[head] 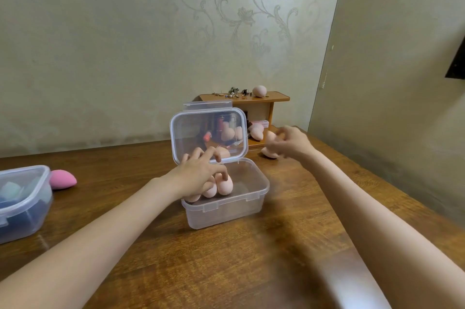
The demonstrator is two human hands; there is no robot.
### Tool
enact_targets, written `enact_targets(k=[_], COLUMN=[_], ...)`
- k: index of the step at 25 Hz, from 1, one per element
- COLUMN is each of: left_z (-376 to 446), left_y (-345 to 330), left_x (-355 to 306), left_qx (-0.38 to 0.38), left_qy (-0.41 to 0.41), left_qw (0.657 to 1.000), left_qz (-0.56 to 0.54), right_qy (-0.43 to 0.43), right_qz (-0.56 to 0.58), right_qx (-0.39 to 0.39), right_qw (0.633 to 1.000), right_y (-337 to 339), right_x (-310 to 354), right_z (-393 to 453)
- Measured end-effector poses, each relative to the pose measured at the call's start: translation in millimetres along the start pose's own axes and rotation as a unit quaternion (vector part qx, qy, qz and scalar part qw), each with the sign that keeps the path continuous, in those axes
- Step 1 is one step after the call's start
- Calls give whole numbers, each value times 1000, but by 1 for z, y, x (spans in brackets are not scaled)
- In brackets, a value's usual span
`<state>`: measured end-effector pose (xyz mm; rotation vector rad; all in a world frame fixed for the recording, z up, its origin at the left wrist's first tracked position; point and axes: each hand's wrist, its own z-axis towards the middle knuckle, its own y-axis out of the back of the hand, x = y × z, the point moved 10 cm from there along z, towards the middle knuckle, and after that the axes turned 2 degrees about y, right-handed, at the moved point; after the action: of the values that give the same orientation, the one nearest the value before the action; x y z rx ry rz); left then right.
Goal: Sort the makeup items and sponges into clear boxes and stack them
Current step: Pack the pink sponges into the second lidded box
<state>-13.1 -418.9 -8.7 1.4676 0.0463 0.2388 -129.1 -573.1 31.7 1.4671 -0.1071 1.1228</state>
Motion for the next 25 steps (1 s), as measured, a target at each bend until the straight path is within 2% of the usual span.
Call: enact_targets(k=[1, 2, 4, 5, 7, 12, 17, 21, 23, 25], left_z=[-1, -1, -4, -4, -5, -8, -5, -1, 0, -2], left_y=[0, 0, 2, 2, 0, 0, -7, -12, -12, -11], left_x=[-2, -4, -6, -6, -6, -2, 2, 6, 7, 10], left_qx=[1, 0, -4, -3, 1, 9, 23, 37, 40, 41], left_qy=[-5, -12, -24, -28, -32, -42, -50, -53, -55, -57], left_qw=[1000, 1000, 999, 999, 998, 996, 988, 985, 984, 984], left_qz=[5, 10, 21, 28, 46, 76, 146, 159, 167, 167], right_qy=[34, 64, 90, 100, 126, 166, 170, 148, 126, 96], right_qz=[59, 57, -63, -143, -258, -280, -366, -362, -291, -213], right_qx=[59, 129, 245, 263, 232, 157, 172, 190, 114, -20], right_qw=[996, 988, 963, 949, 929, 932, 899, 901, 942, 972], right_y=[-10, -24, -56, -70, -87, -94, -99, -95, -72, -35], right_x=[26, 47, 64, 63, 63, 81, 83, 81, 79, 67], right_z=[-7, -16, -34, -38, -39, -42, -43, -34, -14, 8])
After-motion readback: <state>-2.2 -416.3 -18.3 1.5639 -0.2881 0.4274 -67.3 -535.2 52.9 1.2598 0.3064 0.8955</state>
